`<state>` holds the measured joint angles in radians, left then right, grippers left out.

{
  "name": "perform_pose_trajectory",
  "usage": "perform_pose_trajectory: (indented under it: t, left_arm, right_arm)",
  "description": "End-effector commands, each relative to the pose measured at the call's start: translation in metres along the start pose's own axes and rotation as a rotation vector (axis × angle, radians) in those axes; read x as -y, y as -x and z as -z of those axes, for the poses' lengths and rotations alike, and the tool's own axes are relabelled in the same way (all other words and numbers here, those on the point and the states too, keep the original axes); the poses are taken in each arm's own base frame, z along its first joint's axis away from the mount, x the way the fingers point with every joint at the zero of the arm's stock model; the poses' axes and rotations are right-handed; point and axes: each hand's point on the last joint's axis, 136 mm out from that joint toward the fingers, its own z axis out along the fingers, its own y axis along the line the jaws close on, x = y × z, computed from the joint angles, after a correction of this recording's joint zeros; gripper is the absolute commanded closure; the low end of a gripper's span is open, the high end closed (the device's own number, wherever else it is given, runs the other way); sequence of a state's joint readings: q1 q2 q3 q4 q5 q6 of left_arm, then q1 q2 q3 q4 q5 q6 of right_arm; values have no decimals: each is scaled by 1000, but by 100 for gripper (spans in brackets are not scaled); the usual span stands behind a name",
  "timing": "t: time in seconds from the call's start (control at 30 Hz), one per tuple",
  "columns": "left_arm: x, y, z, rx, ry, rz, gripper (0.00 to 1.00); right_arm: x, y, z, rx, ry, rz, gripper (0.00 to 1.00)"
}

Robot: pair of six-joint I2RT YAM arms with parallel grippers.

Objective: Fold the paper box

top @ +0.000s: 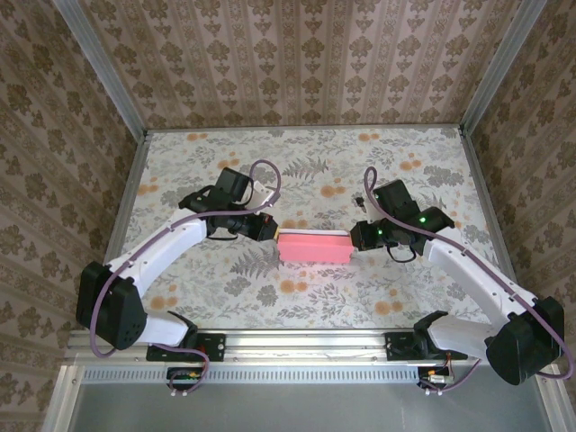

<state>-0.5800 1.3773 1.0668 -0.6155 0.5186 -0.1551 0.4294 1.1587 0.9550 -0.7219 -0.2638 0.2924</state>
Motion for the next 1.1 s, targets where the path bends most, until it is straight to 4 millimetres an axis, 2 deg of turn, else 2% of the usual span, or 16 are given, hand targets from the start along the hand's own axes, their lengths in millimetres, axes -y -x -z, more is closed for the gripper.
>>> perform_pose_trajectory:
  t: [0.0,0.3,0.73,1.07]
  left_arm:
    - [8,-6,-6,-8,-42,28,100]
    - [9,-19,-15,-11,-25,45,100]
    - [4,-37,-12,-37,30,-1,100]
    - [0,-39,-14,-54,49,-4,100]
  right_arm:
    - [-11,7,0,27,33,9,91]
    - [-10,-5,-5,12,31,1,92]
    - [-1,-18,-6,11,-7,-4,92]
    - [11,-16,6,38,-89,16,93]
